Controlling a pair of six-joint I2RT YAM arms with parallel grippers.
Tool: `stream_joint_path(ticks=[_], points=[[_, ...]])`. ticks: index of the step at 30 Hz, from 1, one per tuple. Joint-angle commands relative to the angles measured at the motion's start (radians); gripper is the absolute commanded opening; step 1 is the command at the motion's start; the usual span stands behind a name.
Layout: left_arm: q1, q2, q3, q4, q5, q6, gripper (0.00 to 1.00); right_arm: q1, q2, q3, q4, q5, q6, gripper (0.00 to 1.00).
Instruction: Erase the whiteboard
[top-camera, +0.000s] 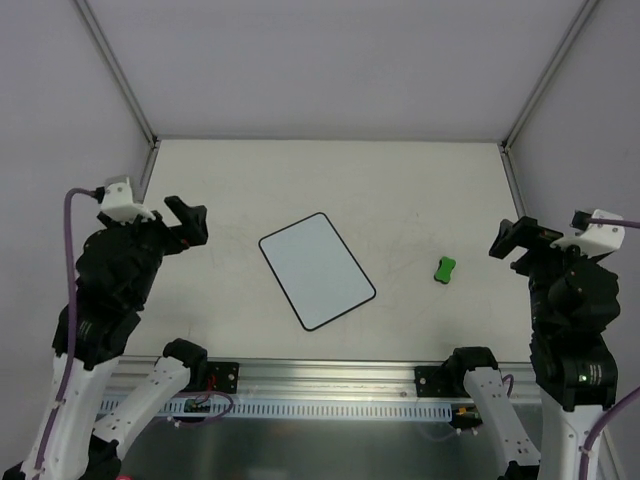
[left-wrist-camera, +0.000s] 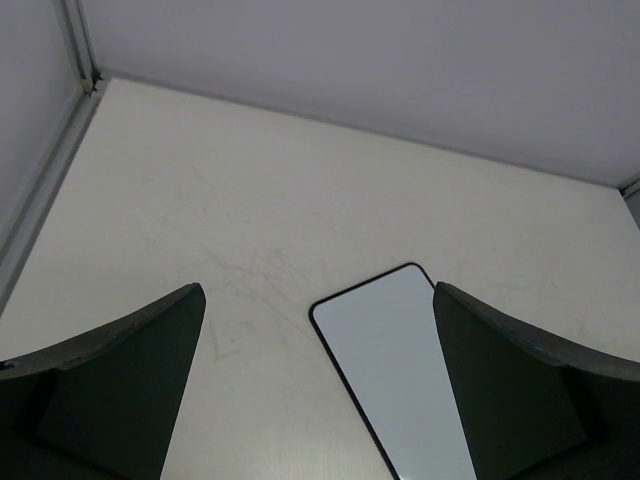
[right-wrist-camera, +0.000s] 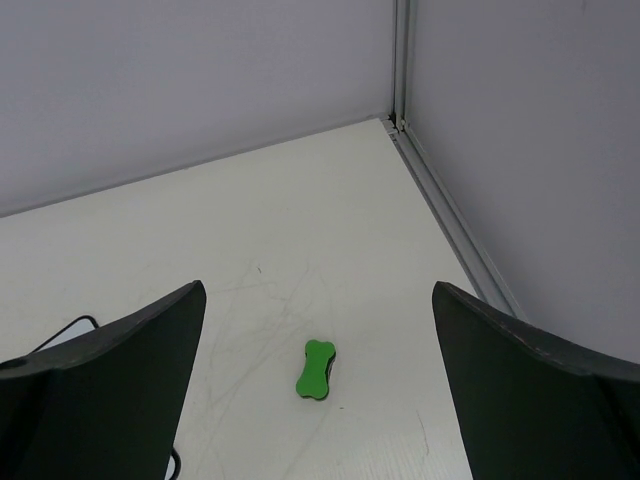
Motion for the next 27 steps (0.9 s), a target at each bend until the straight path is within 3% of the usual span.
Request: stream_joint_path(ticks=[1,13,27], points=[[0.012,-0.103,0.035,-0.022,-0.066,0.116,0.99,-0.010,-0.050,0.022,-0.025,-0.039,-0.076,0.99],[0.012,-0.338,-0.016,-0.029,-0.078,0.195,0.99,0.004,-0.191,-0.001,0.004,-0.126,-0.132,0.99],[0.012,-0.336,-0.063,-0.038,-0.043,0.156,0.99,0.041,-0.231,-0.043,0.035,-0.129,-0.161,0.99]])
